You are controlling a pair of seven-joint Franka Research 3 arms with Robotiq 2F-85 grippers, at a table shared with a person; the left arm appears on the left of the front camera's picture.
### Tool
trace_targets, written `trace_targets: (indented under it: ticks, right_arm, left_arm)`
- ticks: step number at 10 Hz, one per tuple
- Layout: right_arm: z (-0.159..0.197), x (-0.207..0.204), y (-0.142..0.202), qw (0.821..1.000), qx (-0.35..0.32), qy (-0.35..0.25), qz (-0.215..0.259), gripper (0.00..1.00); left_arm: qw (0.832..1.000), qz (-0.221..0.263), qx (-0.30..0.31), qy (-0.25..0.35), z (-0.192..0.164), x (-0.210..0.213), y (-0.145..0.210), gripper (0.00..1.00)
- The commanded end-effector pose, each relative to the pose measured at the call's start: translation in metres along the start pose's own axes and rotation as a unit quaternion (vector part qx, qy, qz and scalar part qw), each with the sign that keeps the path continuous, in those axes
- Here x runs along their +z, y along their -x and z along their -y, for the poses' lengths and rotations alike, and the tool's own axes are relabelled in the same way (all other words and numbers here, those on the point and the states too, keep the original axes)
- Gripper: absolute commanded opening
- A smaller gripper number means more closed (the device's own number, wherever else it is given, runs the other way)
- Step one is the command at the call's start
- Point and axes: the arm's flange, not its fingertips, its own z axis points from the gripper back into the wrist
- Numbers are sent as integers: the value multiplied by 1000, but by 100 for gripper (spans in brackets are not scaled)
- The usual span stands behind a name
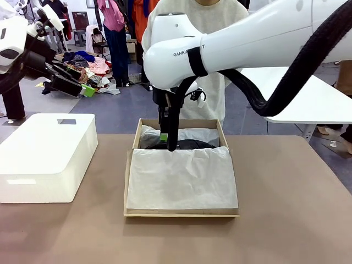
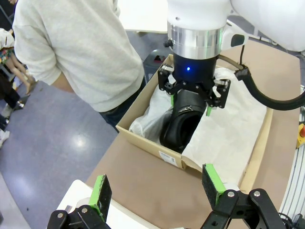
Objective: Pack the shoes into the box.
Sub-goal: Place the other shoe of the Shoes into the Shoes Box, then close the Shoes Box.
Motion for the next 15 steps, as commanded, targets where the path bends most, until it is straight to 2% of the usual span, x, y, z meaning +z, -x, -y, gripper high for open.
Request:
trace_targets:
  ticks: [1,4,5,8,10,13,15]
  right_arm:
    - [11,3,-7,1000,3,6,0,100]
    - [17,7,-16,1000,3,-11,-6,100]
    - [5,6,-1,1000,3,-1,2,100]
    - [6,5,-3,1000,3,-2,3,100]
    - [16,35,-24,995,100,14,25,100]
    - [26,65,-67,969,230,9,86,100]
    - [30,83,-103,924,366,12,107,100]
  left_arm:
    - [1000,3,1,3,-1,0,0,100]
    - [1000,3,1,3,-1,0,0,100]
    - [1000,3,1,3,-1,0,0,100]
    - [1000,3,1,3,-1,0,0,100]
    - [1000,3,1,3,-1,0,0,100]
    - [1000,3,1,3,-1,0,0,100]
    - [1000,3,1,3,-1,0,0,100]
